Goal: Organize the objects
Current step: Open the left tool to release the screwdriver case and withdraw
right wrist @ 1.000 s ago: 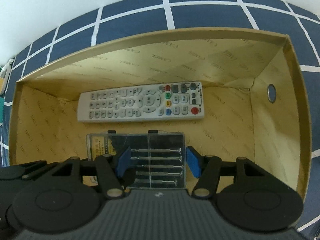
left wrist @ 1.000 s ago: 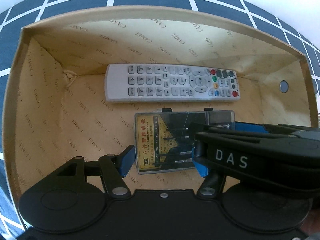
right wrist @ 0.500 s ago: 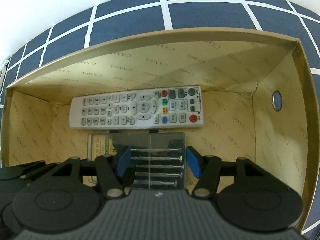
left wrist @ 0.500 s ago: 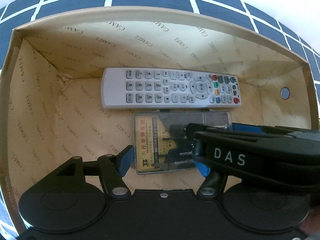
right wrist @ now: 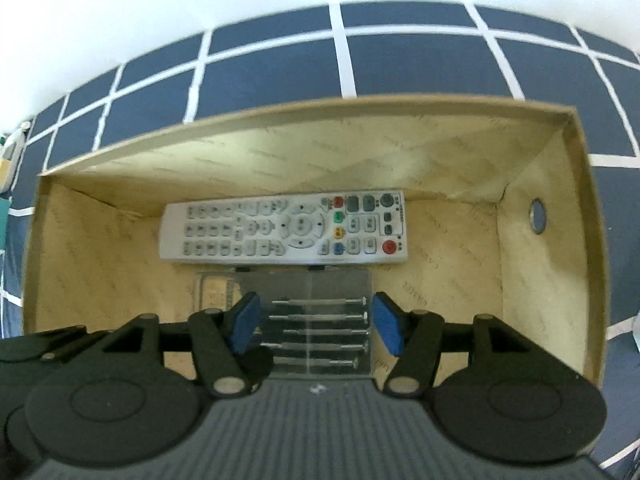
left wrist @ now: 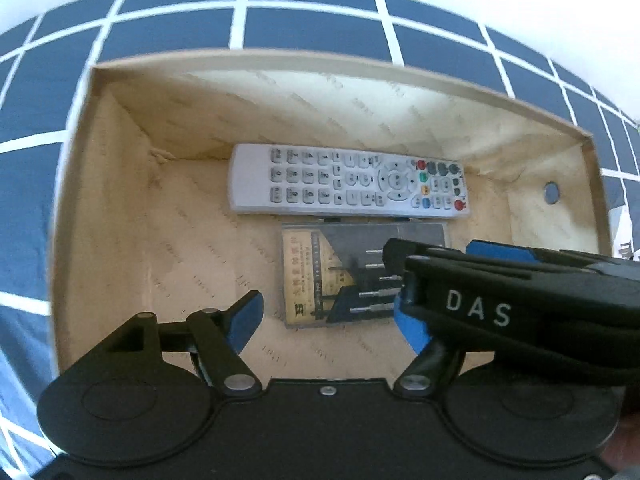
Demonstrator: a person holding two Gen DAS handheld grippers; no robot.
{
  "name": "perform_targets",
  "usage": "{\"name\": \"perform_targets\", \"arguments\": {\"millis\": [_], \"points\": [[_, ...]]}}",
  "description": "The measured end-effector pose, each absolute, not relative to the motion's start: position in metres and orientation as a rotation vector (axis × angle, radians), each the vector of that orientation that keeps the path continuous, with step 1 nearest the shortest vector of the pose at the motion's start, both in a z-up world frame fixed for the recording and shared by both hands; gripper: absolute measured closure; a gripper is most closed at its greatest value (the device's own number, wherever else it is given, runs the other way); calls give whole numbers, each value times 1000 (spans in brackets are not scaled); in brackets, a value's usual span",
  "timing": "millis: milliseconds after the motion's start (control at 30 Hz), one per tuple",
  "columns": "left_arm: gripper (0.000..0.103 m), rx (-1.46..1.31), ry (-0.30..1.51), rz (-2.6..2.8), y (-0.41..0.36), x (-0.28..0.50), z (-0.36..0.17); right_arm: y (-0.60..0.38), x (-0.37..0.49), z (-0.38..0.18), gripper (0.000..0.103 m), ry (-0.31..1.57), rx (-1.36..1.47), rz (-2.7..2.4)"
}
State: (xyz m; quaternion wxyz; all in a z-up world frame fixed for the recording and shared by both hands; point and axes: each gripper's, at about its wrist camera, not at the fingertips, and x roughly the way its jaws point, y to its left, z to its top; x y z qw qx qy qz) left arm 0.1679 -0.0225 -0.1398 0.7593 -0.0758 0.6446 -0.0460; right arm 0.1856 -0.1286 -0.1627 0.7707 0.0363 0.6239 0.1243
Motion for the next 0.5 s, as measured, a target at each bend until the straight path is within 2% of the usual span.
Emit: {"name": "perform_targets", "arguments": {"millis": [200,433,500], "points": [[26,-158,1346,-74,-23,144,-107,-133,171,-131,37,1301,79,281],[17,-145,1281,-51,-32,109,-73,-149,137,-91,20,1226,97,285],[15,-145,1263,-38,-33,97,-63,-155,126,-80,19,1211,103,290]]}}
